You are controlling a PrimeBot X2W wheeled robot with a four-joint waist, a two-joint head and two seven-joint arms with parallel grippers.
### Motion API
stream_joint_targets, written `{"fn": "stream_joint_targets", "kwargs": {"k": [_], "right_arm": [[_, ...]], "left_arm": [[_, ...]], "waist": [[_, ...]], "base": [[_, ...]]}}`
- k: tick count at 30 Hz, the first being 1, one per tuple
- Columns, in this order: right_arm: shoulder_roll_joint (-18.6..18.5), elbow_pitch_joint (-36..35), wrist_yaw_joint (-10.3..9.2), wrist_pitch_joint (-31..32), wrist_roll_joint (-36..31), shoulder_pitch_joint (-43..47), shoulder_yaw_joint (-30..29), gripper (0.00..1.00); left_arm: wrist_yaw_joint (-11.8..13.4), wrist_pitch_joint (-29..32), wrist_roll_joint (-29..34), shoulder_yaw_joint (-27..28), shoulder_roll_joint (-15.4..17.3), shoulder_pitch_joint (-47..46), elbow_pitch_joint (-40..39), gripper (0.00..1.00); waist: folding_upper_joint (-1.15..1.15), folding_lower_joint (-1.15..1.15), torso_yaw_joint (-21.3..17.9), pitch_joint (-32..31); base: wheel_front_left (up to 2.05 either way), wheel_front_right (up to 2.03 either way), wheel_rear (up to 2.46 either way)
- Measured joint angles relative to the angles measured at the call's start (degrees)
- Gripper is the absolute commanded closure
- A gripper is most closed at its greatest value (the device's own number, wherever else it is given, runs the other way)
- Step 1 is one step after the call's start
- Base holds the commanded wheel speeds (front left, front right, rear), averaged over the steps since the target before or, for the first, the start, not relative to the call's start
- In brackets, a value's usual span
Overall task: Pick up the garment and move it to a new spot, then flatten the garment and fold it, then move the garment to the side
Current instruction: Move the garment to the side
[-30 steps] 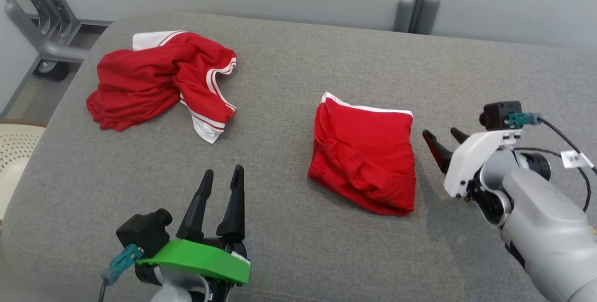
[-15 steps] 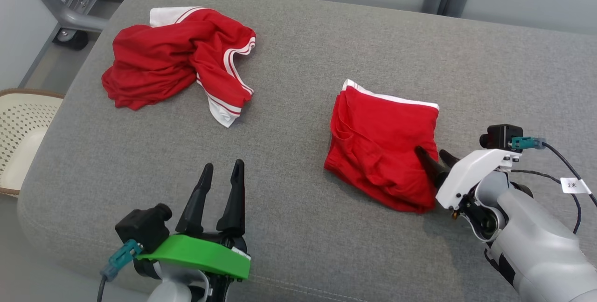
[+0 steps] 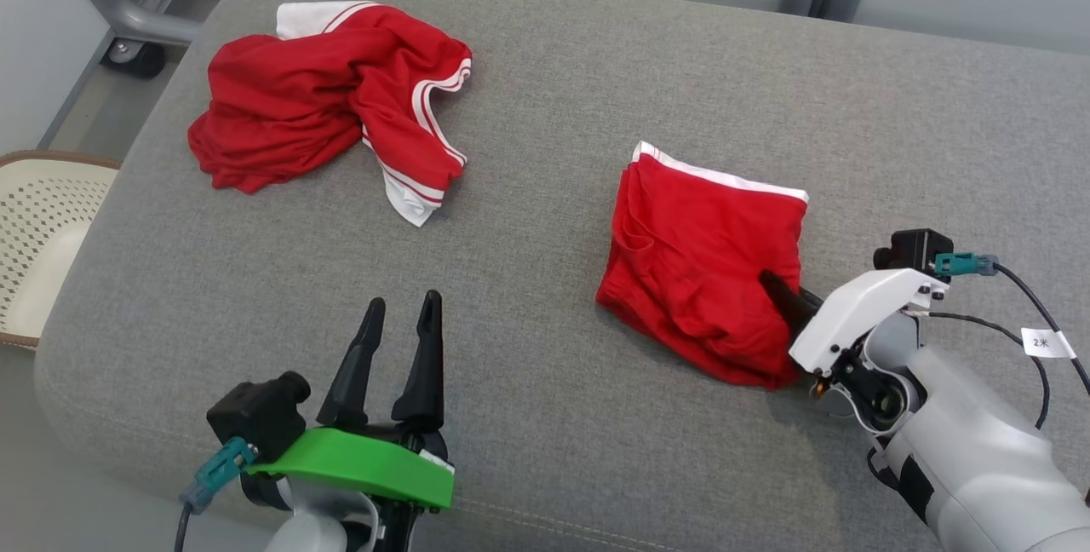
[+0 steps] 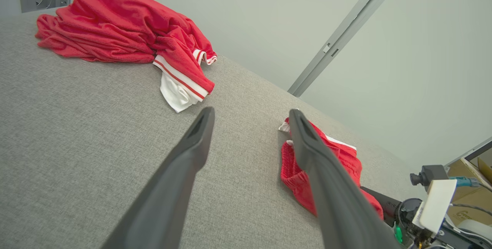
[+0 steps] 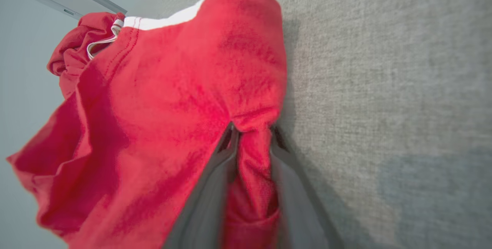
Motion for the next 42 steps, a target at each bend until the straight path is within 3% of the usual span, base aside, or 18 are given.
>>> {"fn": "stream_joint_targets", "kwargs": {"k": [1, 2, 3, 16, 31, 42], "right_arm": [[0.0, 0.0, 0.0, 0.2, 0.0, 0.0, 0.1, 0.79], [0.0, 0.0, 0.0, 0.3, 0.0, 0.0, 0.3, 0.95], [0.0, 0.0, 0.01, 0.3, 0.0, 0.0, 0.3, 1.0], [-2.3, -1.7, 0.01, -0.7, -1.2, -0.3, 2.6, 1.0], [-16.1, -1.8, 0.02, 0.2, -8.6, -6.4, 5.7, 1.0], [-22.8, -2.1, 0.08, 2.5, -15.0, -14.1, 8.4, 1.0]], "left_arm": [[0.0, 0.0, 0.0, 0.0, 0.0, 0.0, 0.1, 0.0], [0.0, 0.0, 0.0, 0.0, 0.0, 0.0, 0.1, 0.0], [0.1, 0.0, 0.0, 0.0, 0.0, 0.0, 0.2, 0.0], [0.1, 0.0, 0.0, 1.0, 0.1, 0.0, 1.0, 0.0], [0.5, 0.0, 0.5, 1.3, 0.3, 0.3, -0.8, 0.0], [0.5, 1.3, 1.8, -0.2, 1.2, 0.1, -3.2, 0.0]], "waist": [[0.0, 0.0, 0.0, 0.0], [0.0, 0.0, -0.1, 0.1], [0.0, 0.0, -0.1, 0.1], [0.0, 0.0, -2.0, -1.2], [0.0, 0.0, -7.5, -2.5], [0.0, 0.0, -10.8, 0.0]], "base": [[0.0, 0.0, 0.0], [0.0, 0.0, 0.0], [0.0, 0.0, 0.0], [0.0, 0.0, 0.0], [0.0, 0.0, 0.0], [0.0, 0.0, 0.0]]}}
